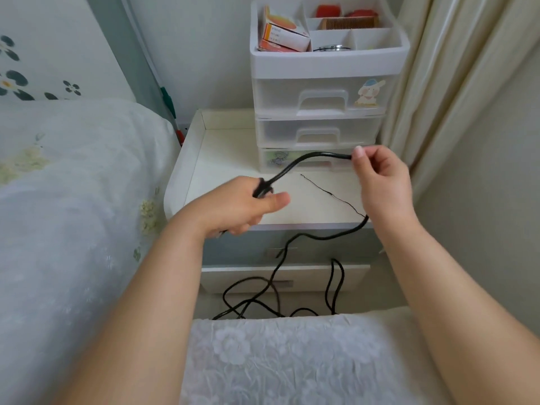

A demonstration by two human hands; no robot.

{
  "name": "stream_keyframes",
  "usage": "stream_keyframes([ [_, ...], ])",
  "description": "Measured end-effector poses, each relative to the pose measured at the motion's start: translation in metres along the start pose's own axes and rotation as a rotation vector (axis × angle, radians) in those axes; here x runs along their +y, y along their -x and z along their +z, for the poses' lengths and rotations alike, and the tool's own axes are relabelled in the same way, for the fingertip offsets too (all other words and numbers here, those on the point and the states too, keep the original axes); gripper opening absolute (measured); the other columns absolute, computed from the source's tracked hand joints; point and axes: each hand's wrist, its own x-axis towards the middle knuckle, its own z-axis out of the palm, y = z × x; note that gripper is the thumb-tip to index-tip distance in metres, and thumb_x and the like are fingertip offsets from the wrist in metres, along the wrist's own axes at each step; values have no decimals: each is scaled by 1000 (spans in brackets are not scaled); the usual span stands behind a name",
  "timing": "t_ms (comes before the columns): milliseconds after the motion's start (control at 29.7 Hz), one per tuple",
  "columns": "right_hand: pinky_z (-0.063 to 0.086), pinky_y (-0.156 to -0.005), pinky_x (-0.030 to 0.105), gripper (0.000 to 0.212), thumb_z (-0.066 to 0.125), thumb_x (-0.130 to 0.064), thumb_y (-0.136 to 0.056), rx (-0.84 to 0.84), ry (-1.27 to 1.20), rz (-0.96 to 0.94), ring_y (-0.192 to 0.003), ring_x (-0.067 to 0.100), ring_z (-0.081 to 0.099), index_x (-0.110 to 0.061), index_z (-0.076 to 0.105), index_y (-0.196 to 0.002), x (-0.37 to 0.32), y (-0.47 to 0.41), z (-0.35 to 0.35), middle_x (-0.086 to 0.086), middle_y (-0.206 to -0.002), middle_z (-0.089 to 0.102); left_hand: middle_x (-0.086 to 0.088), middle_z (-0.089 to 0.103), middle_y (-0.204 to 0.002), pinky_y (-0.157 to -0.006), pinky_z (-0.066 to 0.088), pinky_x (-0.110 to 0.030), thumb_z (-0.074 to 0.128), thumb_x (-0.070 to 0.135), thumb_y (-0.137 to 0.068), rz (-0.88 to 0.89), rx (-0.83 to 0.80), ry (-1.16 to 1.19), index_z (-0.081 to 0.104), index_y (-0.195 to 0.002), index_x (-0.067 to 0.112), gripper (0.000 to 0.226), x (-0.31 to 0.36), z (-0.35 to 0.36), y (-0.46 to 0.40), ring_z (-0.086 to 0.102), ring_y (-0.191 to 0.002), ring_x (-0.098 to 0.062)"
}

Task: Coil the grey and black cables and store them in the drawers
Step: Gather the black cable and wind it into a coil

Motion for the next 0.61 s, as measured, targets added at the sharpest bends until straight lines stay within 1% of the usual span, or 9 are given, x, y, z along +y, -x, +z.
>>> stream_keyframes([
  [101,29,-49,14,23,47,-34,-97,67,188,-71,-50,0,38,-20,54,-80,6,-7,-3,-11,-59,41,3,31,-48,-39,17,-20,39,67,-77,57,-156,186,43,-82,9,58,9,7,8,19,-36,-8],
  [168,31,-53,22,23,44,-37,-98,77,318,-113,-57,3,40,-22,54,-84,9,-10,-6,-10,-60,43,1,30,-48,-41,13,-23,32,61,-88,54,-230,366,48,-81,10,53,9,4,10,18,-33,-7],
  [202,31,-54,25,24,42,-39,-98,61,387,-132,-61,6,41,-23,53,-84,10,-12,-7,-9,-62,44,1,31,-47,-40,12,-21,32,55,-92,60,-265,445,49,-79,11,49,8,3,11,18,-31,-7],
  [269,29,-53,26,28,39,-40,-99,-18,506,-155,-63,10,42,-22,53,-82,11,-13,-6,-8,-65,44,3,31,-44,-37,15,-16,34,51,-94,99,-333,575,51,-75,13,46,5,3,11,20,-28,-5],
  [370,27,-50,27,34,34,-42,-99,-172,579,-152,-58,5,40,-20,53,-81,13,-9,3,-8,-64,42,7,34,-39,-34,16,-14,30,47,-96,178,-406,771,53,-71,15,47,3,6,10,24,-25,-1],
  [438,29,-51,27,36,33,-41,-100,-262,555,-141,-56,6,41,-18,55,-83,12,-2,12,-9,-62,43,9,35,-38,-33,16,-15,28,44,-97,212,-407,930,54,-71,16,47,4,6,9,28,-24,1],
  [505,39,-53,29,26,36,-36,-100,-355,459,-100,-55,9,46,-20,55,-91,10,9,23,-10,-63,49,9,36,-41,-31,15,-16,27,44,-98,230,-360,1100,55,-72,16,48,5,5,7,30,-23,2],
  [573,48,-56,33,13,38,-25,-101,-422,216,35,-52,15,53,-21,50,-102,7,28,38,-3,-61,55,9,39,-46,-31,16,-15,26,42,-100,268,-302,1224,54,-77,14,46,7,8,6,29,-23,2],
  [606,50,-56,35,12,36,-21,-102,-440,53,152,-51,19,54,-17,47,-105,5,39,47,3,-59,56,8,41,-49,-30,17,-14,24,41,-101,300,-275,1269,52,-80,13,45,9,10,5,27,-23,1],
])
